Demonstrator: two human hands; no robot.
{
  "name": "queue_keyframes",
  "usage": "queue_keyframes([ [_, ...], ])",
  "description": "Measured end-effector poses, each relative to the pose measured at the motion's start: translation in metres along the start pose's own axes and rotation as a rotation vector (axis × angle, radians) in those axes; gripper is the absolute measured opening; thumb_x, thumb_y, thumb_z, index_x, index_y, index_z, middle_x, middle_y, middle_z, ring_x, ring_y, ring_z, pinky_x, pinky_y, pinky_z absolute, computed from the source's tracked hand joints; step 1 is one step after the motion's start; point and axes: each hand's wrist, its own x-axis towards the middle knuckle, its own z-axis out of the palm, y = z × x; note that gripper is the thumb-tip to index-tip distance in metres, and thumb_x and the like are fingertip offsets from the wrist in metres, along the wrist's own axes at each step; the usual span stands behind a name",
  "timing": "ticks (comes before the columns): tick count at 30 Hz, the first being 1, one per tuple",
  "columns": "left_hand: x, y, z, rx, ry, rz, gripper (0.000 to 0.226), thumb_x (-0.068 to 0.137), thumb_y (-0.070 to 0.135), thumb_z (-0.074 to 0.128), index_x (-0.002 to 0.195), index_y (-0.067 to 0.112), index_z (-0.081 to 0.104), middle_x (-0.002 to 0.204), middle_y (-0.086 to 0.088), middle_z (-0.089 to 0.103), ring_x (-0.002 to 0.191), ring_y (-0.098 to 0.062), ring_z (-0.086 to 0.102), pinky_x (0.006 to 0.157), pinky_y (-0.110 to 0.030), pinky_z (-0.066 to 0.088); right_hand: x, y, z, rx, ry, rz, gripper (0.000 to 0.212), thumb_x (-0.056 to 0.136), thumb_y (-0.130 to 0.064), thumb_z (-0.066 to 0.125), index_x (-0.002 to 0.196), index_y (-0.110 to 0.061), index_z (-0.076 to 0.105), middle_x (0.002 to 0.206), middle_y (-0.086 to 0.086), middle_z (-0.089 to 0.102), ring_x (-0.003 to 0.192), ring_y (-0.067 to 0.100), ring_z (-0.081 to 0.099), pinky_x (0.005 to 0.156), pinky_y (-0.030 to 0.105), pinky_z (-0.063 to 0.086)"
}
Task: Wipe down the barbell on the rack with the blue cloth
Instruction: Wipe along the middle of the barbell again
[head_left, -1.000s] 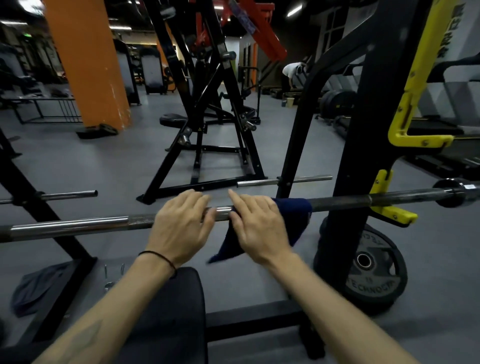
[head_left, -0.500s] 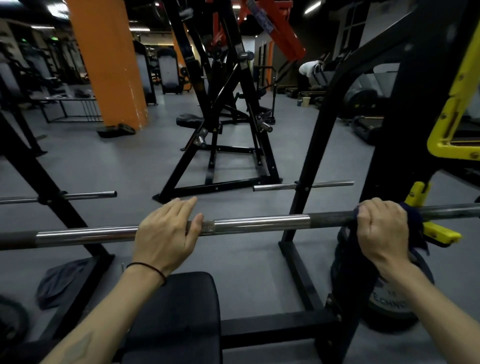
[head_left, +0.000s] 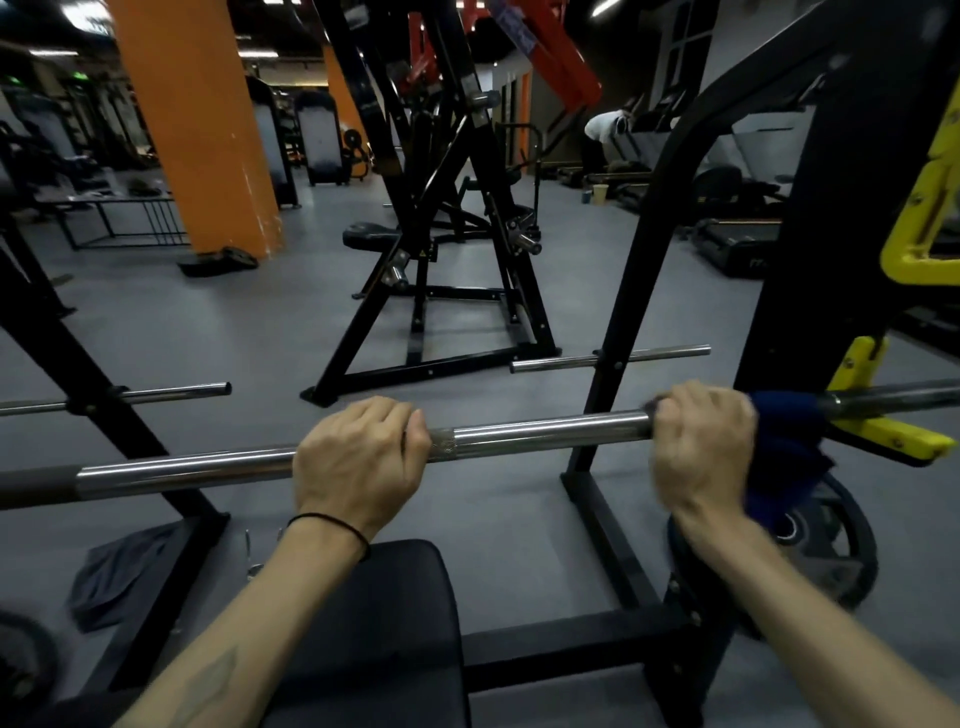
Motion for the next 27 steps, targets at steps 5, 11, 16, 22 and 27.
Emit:
queue_keyframes([
  [5, 0.000, -0.005, 0.003, 0.046, 0.007, 0.018, 0.040, 0.100, 0.026, 0.039, 0.066, 0.017, 0.059, 0.065, -0.004, 0.062, 0.061, -0.028, 0.062, 0.050, -0.034, 0.040, -0.057, -0.166, 0.035, 0.169, -0.185, -0.206, 0.030, 0.100, -0.030, 0.039, 0.099, -0.016, 0.065, 0.094, 0.003, 0.060, 0.093, 0.025, 0.049, 0.098, 0.043, 0.036],
  [11, -0.003, -0.011, 0.002, 0.035, 0.043, 0.063, 0.044, 0.103, 0.026, 0.034, 0.070, 0.016, 0.061, 0.064, -0.004, 0.062, 0.059, -0.030, 0.059, 0.053, -0.037, 0.039, -0.020, -0.062, 0.004, 0.069, -0.248, -0.377, 0.036, 0.104, -0.033, 0.038, 0.099, -0.013, 0.068, 0.088, 0.006, 0.062, 0.086, 0.032, 0.057, 0.085, 0.046, 0.041],
  [16, -0.003, -0.007, 0.004, 0.026, 0.064, 0.043, 0.043, 0.101, 0.025, 0.037, 0.065, 0.016, 0.057, 0.062, -0.004, 0.060, 0.056, -0.029, 0.058, 0.052, -0.036, 0.037, 0.027, 0.071, -0.041, -0.159, -0.270, -0.175, 0.041, 0.105, -0.036, 0.025, 0.084, -0.015, 0.053, 0.077, 0.002, 0.046, 0.075, 0.034, 0.050, 0.079, 0.047, 0.037],
  [22, 0.001, -0.004, 0.005, 0.016, 0.069, 0.010, 0.049, 0.101, 0.026, 0.034, 0.058, 0.015, 0.054, 0.057, -0.005, 0.058, 0.051, -0.029, 0.055, 0.048, -0.033, 0.034, 0.009, 0.014, -0.015, -0.154, -0.143, -0.022, 0.034, 0.101, -0.028, 0.026, 0.075, -0.018, 0.045, 0.076, 0.001, 0.044, 0.078, 0.025, 0.041, 0.092, 0.048, 0.036],
  [27, -0.001, -0.004, 0.000, -0.003, 0.017, -0.020, 0.049, 0.100, 0.025, 0.036, 0.056, 0.015, 0.056, 0.055, -0.005, 0.058, 0.048, -0.028, 0.055, 0.046, -0.031, 0.035, -0.037, -0.141, 0.022, 0.032, -0.228, -0.203, 0.029, 0.094, -0.025, 0.036, 0.072, -0.018, 0.053, 0.072, 0.005, 0.052, 0.069, 0.028, 0.048, 0.074, 0.045, 0.034],
])
